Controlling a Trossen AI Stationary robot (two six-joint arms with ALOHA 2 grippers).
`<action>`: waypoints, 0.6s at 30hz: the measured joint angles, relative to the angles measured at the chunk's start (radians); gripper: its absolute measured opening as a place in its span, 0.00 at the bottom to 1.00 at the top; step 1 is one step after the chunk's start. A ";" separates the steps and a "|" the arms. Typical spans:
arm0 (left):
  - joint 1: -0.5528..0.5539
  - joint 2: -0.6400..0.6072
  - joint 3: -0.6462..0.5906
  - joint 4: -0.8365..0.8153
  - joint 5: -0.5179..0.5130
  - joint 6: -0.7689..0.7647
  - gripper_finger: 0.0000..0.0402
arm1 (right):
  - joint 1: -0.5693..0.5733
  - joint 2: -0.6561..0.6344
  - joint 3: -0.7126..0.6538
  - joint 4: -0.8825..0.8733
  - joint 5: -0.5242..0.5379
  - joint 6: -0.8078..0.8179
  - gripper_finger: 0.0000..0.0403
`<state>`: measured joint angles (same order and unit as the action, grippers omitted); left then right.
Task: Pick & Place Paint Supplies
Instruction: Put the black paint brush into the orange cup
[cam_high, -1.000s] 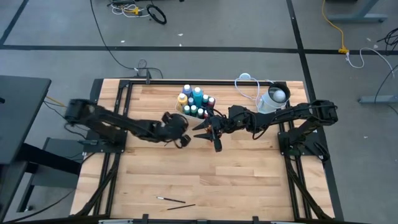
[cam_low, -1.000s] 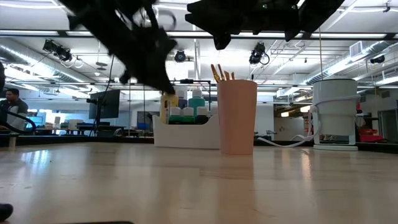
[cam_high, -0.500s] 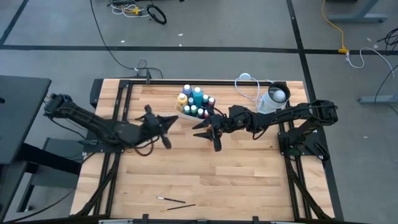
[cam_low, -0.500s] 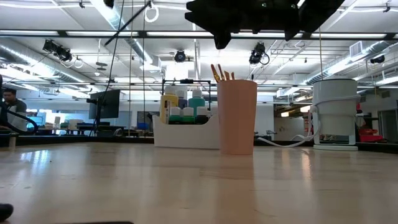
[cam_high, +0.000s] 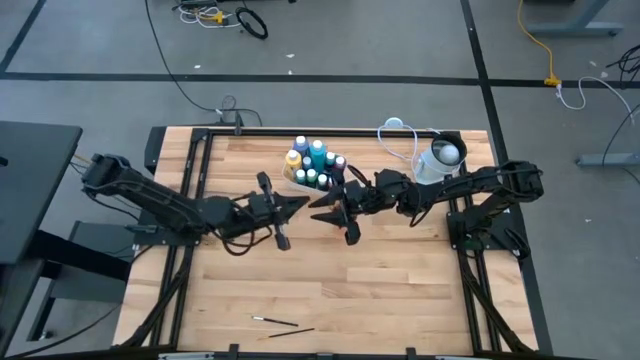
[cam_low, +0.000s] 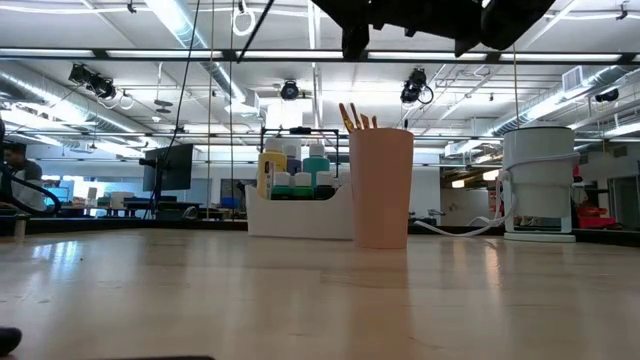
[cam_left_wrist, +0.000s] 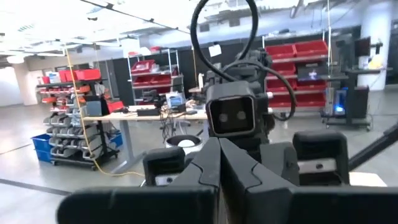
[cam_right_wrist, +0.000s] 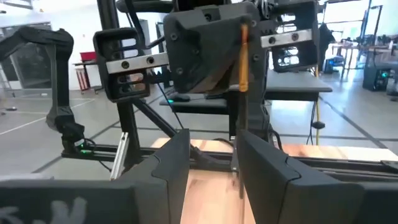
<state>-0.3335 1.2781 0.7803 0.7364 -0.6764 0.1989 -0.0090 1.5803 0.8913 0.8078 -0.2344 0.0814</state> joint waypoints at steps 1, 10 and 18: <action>0.007 0.013 0.000 0.023 0.004 0.000 0.00 | 0.001 0.000 0.000 -0.001 0.000 -0.006 0.33; 0.020 0.033 0.005 0.049 0.052 -0.006 0.00 | 0.006 0.000 0.000 -0.017 0.044 -0.011 0.33; 0.036 0.033 0.005 0.048 0.075 -0.024 0.00 | 0.006 0.000 0.000 0.012 0.045 -0.011 0.33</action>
<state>-0.2975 1.3113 0.7856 0.7848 -0.6015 0.1753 -0.0032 1.5803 0.8913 0.8196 -0.1898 0.0700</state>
